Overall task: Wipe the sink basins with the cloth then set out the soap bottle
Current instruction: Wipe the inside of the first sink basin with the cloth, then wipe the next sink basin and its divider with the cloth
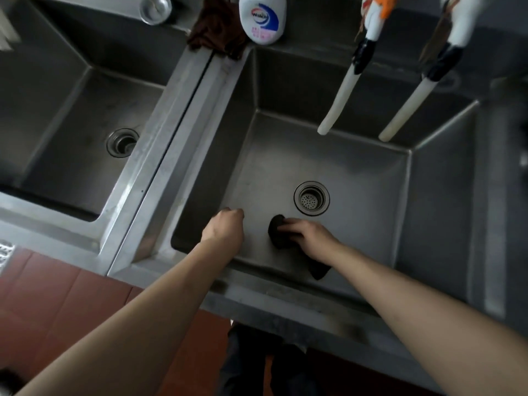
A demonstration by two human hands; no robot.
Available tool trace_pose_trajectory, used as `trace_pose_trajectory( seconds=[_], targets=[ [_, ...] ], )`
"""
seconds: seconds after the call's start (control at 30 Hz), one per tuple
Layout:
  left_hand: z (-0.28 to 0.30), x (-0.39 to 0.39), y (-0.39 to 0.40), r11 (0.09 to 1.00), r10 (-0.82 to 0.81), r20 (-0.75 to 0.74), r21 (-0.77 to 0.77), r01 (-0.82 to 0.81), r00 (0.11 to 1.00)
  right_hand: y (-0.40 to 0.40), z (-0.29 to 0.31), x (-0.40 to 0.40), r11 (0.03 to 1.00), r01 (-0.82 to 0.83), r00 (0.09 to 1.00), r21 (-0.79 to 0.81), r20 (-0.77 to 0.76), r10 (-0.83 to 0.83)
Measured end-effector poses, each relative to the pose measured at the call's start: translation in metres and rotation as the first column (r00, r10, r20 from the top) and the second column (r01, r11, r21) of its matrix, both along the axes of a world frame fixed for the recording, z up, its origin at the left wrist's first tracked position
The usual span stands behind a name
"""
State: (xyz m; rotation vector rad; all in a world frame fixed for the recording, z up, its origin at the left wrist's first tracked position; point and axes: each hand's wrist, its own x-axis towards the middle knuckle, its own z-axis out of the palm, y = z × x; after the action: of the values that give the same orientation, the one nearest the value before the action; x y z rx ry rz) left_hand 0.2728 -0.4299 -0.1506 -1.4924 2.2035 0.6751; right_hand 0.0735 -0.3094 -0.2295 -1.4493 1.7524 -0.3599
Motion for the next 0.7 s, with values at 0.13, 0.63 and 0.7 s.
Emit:
trace_pose_trajectory(
  seconds=[0.13,0.63,0.7],
  targets=[
    [0.035,0.007,0.016,0.996,0.087,-0.091,-0.024,-0.09,0.992,0.007,0.045,0.011,0.978,0.192,0.981,-0.084,0.038,-0.19],
    [0.191,0.073,0.072,0.909,0.299,-0.421,-0.147,-0.39,0.856,0.023,0.236,0.089,0.909,0.354,0.921,-0.221,0.255,-0.296],
    [0.208,0.087,0.072,0.892,0.327,-0.461,-0.137,-0.431,0.825,0.02,0.254,0.103,0.911,0.333,0.926,-0.243,0.265,-0.268]
  ],
)
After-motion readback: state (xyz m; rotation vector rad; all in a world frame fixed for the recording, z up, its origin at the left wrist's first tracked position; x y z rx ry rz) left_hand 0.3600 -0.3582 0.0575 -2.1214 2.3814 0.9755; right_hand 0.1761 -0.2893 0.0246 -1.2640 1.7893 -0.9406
